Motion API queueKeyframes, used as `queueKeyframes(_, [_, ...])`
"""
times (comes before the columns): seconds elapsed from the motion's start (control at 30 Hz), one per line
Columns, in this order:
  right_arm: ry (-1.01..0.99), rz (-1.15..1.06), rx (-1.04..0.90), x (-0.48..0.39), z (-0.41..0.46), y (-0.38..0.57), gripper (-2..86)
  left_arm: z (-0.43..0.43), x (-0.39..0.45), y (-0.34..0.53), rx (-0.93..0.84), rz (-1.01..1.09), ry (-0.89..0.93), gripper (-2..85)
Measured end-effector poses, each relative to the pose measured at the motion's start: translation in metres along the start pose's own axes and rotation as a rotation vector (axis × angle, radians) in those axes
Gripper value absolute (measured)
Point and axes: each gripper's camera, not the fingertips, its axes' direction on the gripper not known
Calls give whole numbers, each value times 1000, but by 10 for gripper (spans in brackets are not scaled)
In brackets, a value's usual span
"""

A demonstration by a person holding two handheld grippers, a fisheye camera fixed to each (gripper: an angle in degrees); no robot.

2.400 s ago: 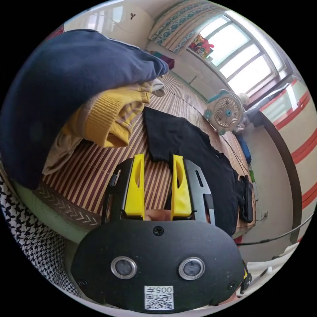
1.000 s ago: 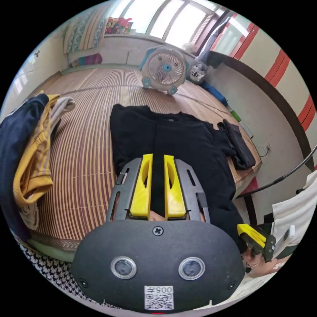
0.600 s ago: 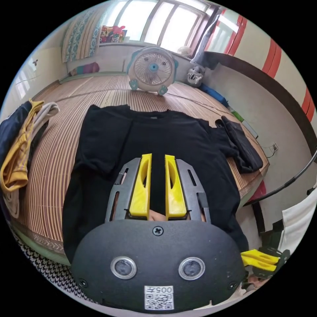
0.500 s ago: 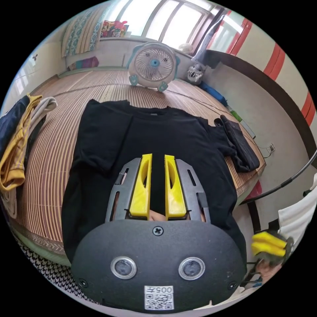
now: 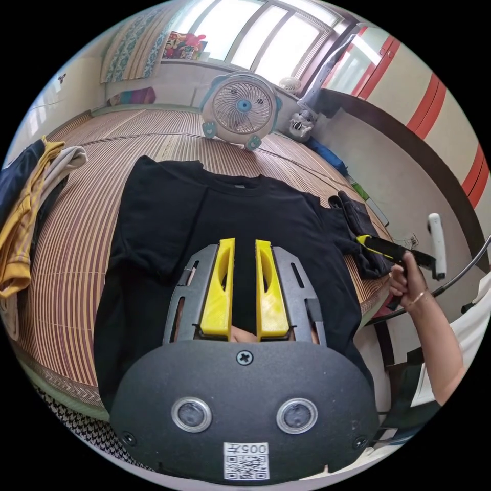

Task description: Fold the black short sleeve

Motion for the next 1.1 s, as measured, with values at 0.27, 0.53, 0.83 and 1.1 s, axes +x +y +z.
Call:
queueKeyframes(0.27, [-107,309,-103,41,65,-39,23,11,0,0,-21,-4,6,75])
queueKeyframes(0.53, [-47,110,-80,7,58,-57,-15,17,-4,2,-31,-25,-8,69])
queueKeyframes(0.83, [138,-340,59,-140,47,-69,-15,26,-3,1,-55,-7,-10,69])
queueKeyframes(1.1, [54,-533,-79,-223,115,-29,-6,30,-9,-2,-58,-21,7,68])
